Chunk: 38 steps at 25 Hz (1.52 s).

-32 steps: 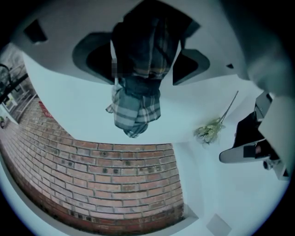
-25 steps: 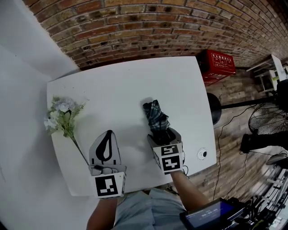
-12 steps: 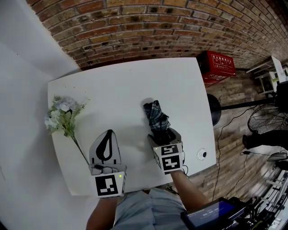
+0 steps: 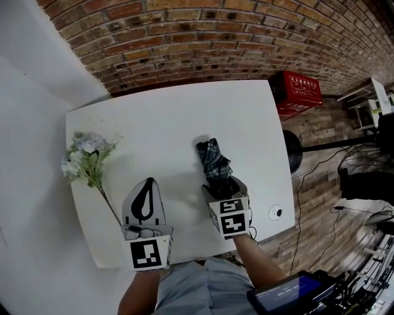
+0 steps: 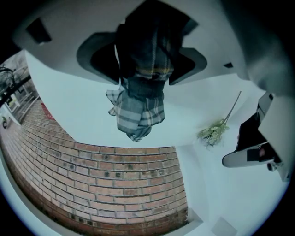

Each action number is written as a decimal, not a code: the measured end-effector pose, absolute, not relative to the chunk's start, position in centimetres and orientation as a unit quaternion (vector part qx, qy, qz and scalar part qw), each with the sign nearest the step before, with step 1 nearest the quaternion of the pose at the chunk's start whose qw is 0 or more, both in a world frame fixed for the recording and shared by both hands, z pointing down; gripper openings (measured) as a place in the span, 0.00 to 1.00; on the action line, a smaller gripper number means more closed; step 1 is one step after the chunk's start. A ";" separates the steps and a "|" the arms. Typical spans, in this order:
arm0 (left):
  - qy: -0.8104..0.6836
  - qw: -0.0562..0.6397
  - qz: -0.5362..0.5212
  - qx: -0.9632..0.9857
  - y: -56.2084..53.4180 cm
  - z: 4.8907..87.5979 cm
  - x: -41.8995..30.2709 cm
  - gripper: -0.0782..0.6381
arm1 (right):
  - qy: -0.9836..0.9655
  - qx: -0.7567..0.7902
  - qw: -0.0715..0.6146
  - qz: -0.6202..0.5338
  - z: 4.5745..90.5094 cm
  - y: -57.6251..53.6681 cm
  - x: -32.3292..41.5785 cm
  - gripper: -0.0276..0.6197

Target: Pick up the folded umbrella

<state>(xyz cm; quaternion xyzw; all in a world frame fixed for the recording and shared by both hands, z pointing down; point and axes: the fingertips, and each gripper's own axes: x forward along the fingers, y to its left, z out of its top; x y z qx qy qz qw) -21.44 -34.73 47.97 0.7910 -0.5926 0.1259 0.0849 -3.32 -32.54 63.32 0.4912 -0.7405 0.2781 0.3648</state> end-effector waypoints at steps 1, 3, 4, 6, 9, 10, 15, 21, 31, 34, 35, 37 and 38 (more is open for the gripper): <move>-0.595 0.087 0.125 0.790 -34.8 48.0 -21.5 0.12 | -0.741 0.491 0.364 0.278 63.3 -32.6 -3.3 0.57; -0.595 0.099 0.119 0.788 -34.8 47.9 -21.3 0.12 | -0.741 0.491 0.363 0.278 63.4 -32.6 -3.4 0.56; -0.595 0.103 0.118 0.788 -34.8 47.8 -21.2 0.12 | -0.741 0.491 0.363 0.278 63.4 -32.6 -3.3 0.55; -0.595 0.099 0.120 0.788 -34.8 47.8 -21.3 0.12 | -0.742 0.491 0.363 0.278 63.4 -32.6 -3.3 0.53; -0.596 0.087 0.120 0.789 -34.8 47.7 -21.5 0.12 | -0.743 0.491 0.362 0.278 63.3 -32.7 -3.4 0.50; -0.596 0.087 0.119 0.789 -34.8 47.6 -21.4 0.12 | -0.743 0.491 0.361 0.277 63.3 -32.7 -3.4 0.49; -0.597 0.088 0.119 0.789 -34.7 47.7 -21.4 0.12 | -0.742 0.490 0.362 0.279 63.3 -32.7 -3.5 0.43; -0.599 0.093 0.118 0.787 -34.6 47.5 -21.4 0.12 | -0.742 0.491 0.360 0.280 63.2 -32.7 -3.5 0.37; -0.602 0.097 0.118 0.784 -34.5 47.3 -21.3 0.12 | -0.746 0.489 0.353 0.281 63.3 -32.7 -3.6 0.35; -0.603 0.094 0.120 0.783 -34.4 47.4 -21.4 0.12 | -0.748 0.488 0.349 0.283 63.3 -32.7 -3.7 0.34; -0.603 0.091 0.122 0.783 -34.3 47.4 -21.5 0.12 | -0.749 0.488 0.348 0.283 63.3 -32.8 -3.7 0.34; -0.602 0.088 0.123 0.784 -34.3 47.3 -21.5 0.12 | -0.750 0.488 0.346 0.283 63.3 -32.8 -3.8 0.34; -0.603 0.089 0.122 0.783 -34.3 47.2 -21.5 0.12 | -0.751 0.488 0.344 0.282 63.2 -32.8 -3.9 0.34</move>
